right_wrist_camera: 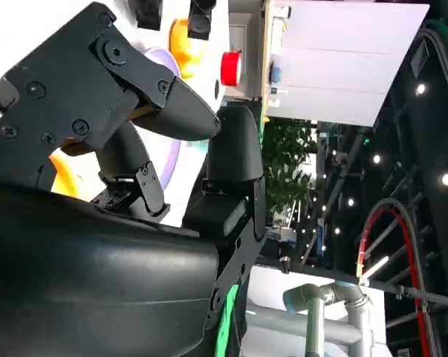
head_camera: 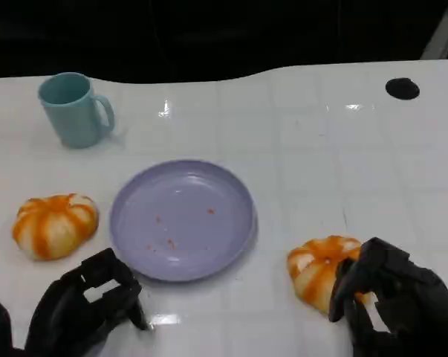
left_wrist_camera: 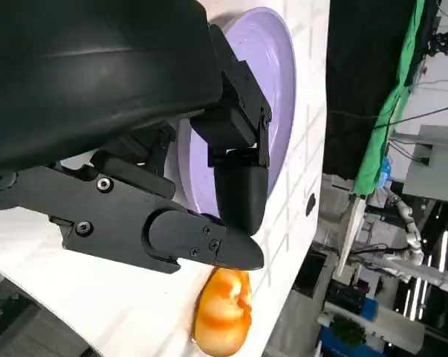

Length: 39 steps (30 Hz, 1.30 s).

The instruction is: Grasp the bread from the table and place it into the plate.

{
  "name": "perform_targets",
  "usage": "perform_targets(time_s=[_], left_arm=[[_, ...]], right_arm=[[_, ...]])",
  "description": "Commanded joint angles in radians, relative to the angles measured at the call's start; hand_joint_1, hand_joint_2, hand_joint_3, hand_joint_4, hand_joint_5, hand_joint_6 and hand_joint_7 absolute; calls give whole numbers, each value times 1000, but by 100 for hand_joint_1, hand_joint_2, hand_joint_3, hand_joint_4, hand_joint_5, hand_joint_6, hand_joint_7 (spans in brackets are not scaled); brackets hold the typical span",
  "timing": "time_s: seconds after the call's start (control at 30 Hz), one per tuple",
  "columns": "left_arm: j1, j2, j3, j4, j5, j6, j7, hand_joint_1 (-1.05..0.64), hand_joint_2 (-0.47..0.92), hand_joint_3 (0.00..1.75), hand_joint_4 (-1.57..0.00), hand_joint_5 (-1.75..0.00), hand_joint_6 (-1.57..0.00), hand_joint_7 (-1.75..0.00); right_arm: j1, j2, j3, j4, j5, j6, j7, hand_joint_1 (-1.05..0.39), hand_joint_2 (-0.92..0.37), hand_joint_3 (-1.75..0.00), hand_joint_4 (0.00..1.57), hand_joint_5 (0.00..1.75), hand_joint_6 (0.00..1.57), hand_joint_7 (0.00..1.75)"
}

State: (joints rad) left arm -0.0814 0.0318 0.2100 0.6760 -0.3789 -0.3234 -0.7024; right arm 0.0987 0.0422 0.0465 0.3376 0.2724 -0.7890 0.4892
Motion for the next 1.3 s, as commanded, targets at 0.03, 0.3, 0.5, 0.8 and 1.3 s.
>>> perform_targets(time_s=[0.03, 0.3, 0.5, 0.8, 1.3], left_arm=[[5, 14, 7, 19, 2, 8, 6, -59, 92, 7, -76, -169, -70, -139], [4, 14, 7, 18, 6, 12, 15, -59, 92, 7, -76, -168, -70, -139], [3, 14, 7, 18, 7, 13, 16, -59, 92, 7, -76, -168, -70, -139], [3, 15, 5, 17, 10, 8, 17, -59, 92, 8, -76, -168, -70, -139], [2, 11, 3, 15, 15, 6, 26, -59, 92, 7, -75, -169, -70, -141]], right_arm=[[1, -7, -11, -6, 15, -4, 0, -18, -44, -122, 72, 174, 68, 148], [-38, -57, -25, 9, -114, -109, -28, -33, -62, -83, 59, 138, 58, 112], [-67, -132, -49, -39, -273, -113, -104, -43, -86, -37, 49, 110, 58, 72], [-68, -310, -73, -230, -648, -40, -210, -51, -92, -19, 28, 51, 44, 20], [-35, -475, -14, -518, -864, 211, -198, -56, -87, 0, 6, 17, 23, 0]])
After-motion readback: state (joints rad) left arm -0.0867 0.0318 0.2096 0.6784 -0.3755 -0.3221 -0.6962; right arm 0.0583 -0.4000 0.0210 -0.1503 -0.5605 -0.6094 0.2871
